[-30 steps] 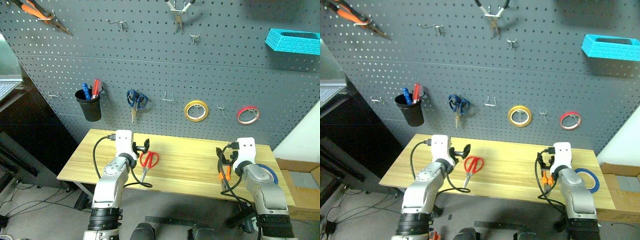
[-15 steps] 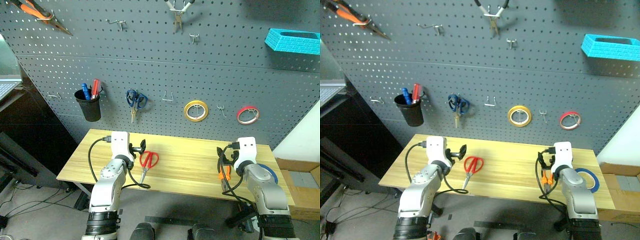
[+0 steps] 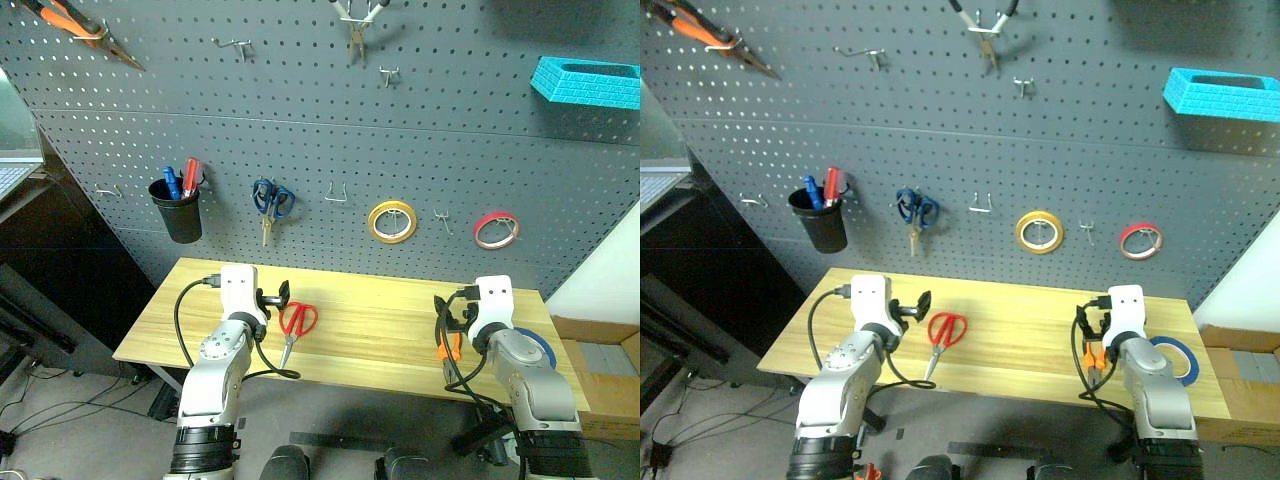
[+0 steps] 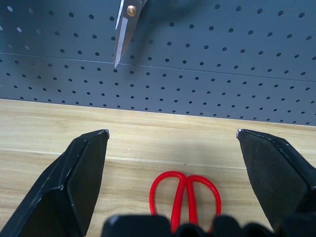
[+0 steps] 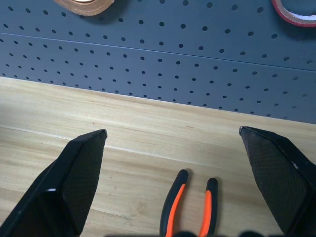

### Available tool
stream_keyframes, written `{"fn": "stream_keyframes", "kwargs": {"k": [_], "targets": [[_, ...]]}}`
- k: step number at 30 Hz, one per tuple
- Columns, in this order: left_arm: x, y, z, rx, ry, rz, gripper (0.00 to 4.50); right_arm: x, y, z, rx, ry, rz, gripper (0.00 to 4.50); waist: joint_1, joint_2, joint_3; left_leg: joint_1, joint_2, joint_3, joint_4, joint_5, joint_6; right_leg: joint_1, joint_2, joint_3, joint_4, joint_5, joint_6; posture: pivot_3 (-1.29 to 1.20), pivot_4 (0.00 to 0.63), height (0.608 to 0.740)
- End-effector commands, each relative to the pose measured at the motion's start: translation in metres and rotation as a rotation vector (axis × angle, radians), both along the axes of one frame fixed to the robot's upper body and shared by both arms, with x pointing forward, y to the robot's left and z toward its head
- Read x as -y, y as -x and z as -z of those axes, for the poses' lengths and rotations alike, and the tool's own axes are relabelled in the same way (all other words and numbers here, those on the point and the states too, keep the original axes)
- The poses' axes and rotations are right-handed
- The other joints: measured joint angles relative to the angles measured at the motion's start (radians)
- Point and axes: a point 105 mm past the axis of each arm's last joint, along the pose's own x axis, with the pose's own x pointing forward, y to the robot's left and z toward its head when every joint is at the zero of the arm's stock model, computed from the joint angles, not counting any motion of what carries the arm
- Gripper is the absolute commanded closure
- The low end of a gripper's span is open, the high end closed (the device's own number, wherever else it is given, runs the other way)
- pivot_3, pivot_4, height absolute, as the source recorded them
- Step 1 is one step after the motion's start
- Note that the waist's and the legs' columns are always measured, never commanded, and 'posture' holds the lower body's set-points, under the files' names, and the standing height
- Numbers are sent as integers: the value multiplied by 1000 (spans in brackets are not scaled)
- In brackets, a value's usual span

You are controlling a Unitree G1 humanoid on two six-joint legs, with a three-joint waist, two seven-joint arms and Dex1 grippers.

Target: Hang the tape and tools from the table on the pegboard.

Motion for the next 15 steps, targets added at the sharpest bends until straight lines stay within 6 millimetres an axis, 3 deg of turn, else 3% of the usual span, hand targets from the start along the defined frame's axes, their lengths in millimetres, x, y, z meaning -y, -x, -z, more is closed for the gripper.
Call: {"fn": "stream_keyframes", "kwargs": {"k": [1, 8, 10, 15], "targets": [[1, -5, -23, 90, 13, -4, 34, 0, -5, -21, 82, 13, -6, 0, 0, 0, 0, 0, 0, 0, 0, 0, 0, 0, 0, 0, 0, 0, 0, 214, 0, 740], [4, -2, -23, 83, 20, 9, 34, 0, -1, -19, 62, 17, -21, 0, 1, 0, 0, 0, 0, 0, -2, 0, 0, 0, 0, 0, -1, 0, 0, 202, 0, 740], [18, -2, -24, 80, 15, 89, 34, 5, 4, -19, 37, 29, -29, 0, 0, 0, 0, 0, 0, 0, -2, 0, 0, 0, 0, 0, -2, 0, 0, 187, 0, 740], [76, 6, -33, 89, 37, 416, 34, 35, 16, -17, -60, 73, -25, 0, 1, -1, 2, -1, 0, 0, -3, 0, 0, 0, -1, 0, -5, 0, 0, 140, 39, 740]]}}
